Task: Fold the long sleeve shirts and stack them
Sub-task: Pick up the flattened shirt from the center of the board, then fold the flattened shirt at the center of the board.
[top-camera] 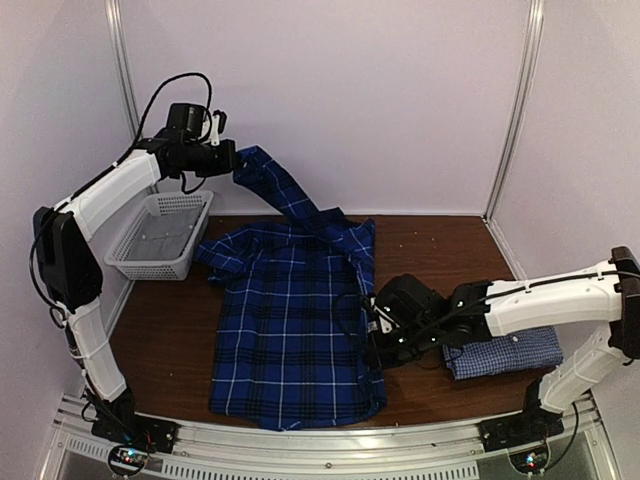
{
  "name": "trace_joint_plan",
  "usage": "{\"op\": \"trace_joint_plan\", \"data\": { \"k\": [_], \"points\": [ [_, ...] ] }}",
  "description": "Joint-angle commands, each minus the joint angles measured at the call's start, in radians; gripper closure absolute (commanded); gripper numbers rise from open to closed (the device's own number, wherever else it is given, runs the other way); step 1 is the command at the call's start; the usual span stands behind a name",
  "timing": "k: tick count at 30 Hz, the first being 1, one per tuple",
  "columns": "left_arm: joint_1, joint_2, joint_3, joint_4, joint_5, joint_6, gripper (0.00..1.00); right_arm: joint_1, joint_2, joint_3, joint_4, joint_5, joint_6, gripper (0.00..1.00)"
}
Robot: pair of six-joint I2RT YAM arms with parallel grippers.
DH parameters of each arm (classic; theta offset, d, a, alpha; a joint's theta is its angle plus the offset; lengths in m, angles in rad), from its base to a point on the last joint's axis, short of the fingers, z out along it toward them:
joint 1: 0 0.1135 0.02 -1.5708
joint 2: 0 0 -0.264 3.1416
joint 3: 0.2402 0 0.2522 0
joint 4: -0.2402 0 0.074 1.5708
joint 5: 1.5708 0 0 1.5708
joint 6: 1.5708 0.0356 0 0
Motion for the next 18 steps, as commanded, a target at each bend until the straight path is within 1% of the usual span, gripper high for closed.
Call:
{"op": "trace_joint_plan", "data": {
  "k": [1,4,7,12,18],
  "points": [
    [0.019,0.009,0.031,0.053,0.02,0.041,1.0,0.014,0.045,0.067,-0.004,-0.004,-0.037,1.0],
    [0.026,0.002,0.021,0.053,0.006,0.049,1.0,0.014,0.045,0.088,0.006,-0.008,-0.038,1.0],
    [0.039,0.001,0.021,0.053,0.007,0.049,1.0,0.015,0.072,0.107,0.051,-0.056,-0.032,1.0],
    [0.049,-0.004,0.019,0.053,0.002,0.054,1.0,0.026,0.15,0.115,0.156,-0.138,-0.018,1.0],
    [0.052,-0.04,-0.027,0.053,-0.037,0.068,1.0,0.037,0.233,0.14,0.213,-0.164,-0.016,1.0]
  ]
}}
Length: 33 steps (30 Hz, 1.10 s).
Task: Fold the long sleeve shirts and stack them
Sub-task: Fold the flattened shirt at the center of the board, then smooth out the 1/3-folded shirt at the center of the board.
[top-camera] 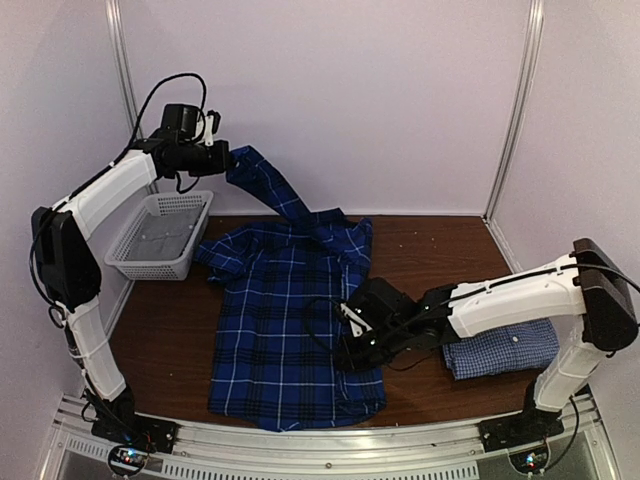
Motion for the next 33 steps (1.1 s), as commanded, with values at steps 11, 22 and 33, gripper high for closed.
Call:
{"op": "trace_joint_plan", "data": {
  "k": [11,22,33],
  "points": [
    [0.01,-0.142,-0.247,0.135,0.057,0.004,1.0,0.003,-0.01,0.008,0.068,-0.004,-0.021,0.67],
    [0.009,-0.322,-0.504,0.194,0.053,-0.009,1.0,-0.26,-0.23,-0.034,-0.013,0.128,-0.095,0.38],
    [0.01,-0.458,-0.624,0.232,-0.083,-0.032,1.0,-0.364,-0.072,0.039,0.071,0.094,-0.149,0.45]
  ]
}}
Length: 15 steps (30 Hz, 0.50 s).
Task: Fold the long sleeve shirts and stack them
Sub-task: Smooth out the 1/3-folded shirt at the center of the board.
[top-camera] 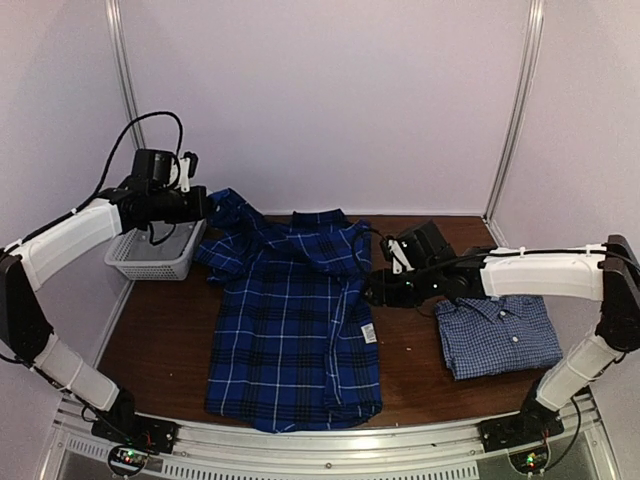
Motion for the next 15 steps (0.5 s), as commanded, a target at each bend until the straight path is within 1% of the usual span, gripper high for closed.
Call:
{"op": "trace_joint_plan", "data": {
  "k": [1,7,11,15],
  "points": [
    [0.01,-0.044,0.027,0.071,-0.091,0.002,1.0,-0.046,0.092,0.042,0.061,-0.017,-0.039,0.46],
    [0.01,0.002,0.135,0.05,-0.173,0.037,1.0,-0.119,0.238,0.113,0.099,-0.055,-0.046,0.59],
    [0.01,0.013,0.171,0.035,-0.223,0.049,1.0,-0.134,0.303,0.154,0.099,-0.071,-0.049,0.61],
    [0.01,0.003,0.149,0.027,-0.259,0.055,1.0,-0.144,0.333,0.167,0.103,-0.082,-0.051,0.61]
  ]
}}
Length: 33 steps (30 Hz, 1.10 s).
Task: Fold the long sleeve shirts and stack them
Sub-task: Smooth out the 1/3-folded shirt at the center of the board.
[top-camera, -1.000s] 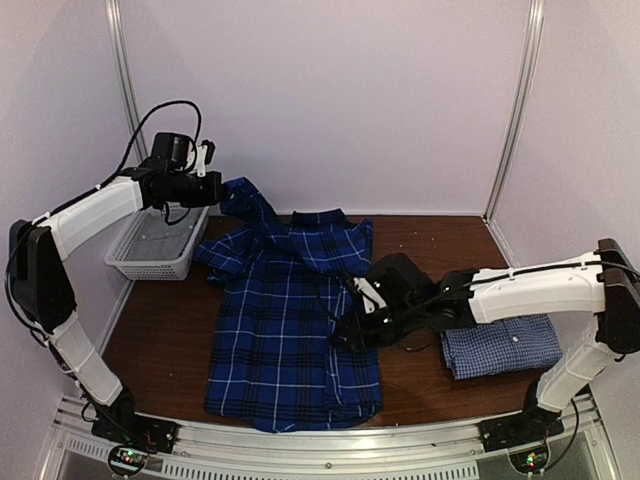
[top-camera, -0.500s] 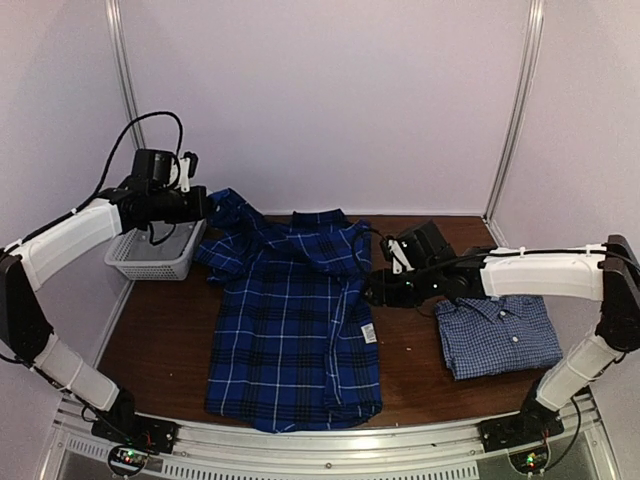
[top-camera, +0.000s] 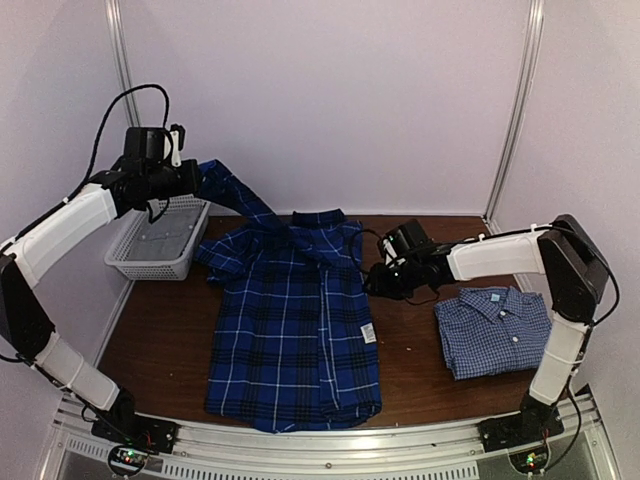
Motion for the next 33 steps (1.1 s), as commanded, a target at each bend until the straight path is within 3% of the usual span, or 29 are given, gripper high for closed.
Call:
{"op": "trace_joint_plan", "data": {
  "k": [1,7,14,21,27,33],
  "points": [
    [0.01,-0.005,-0.005,0.024,-0.073,0.024,1.0,-0.007,0.019,0.03,0.028,-0.027,-0.011,0.62],
    [0.01,0.006,-0.04,0.026,0.004,0.036,1.0,-0.025,0.048,0.062,0.03,-0.034,-0.023,0.61],
    [-0.002,0.027,-0.072,0.067,0.287,0.068,1.0,-0.05,0.168,0.21,0.023,-0.063,-0.048,0.62],
    [-0.072,0.053,-0.092,0.089,0.441,0.097,1.0,-0.11,0.334,0.395,-0.019,-0.072,-0.084,0.63],
    [-0.164,0.071,-0.12,0.094,0.461,0.104,1.0,-0.163,0.472,0.559,-0.061,-0.086,-0.107,0.6],
    [-0.254,0.115,-0.138,0.121,0.48,0.076,1.0,-0.21,0.528,0.603,-0.024,-0.113,-0.101,0.5]
  ]
}}
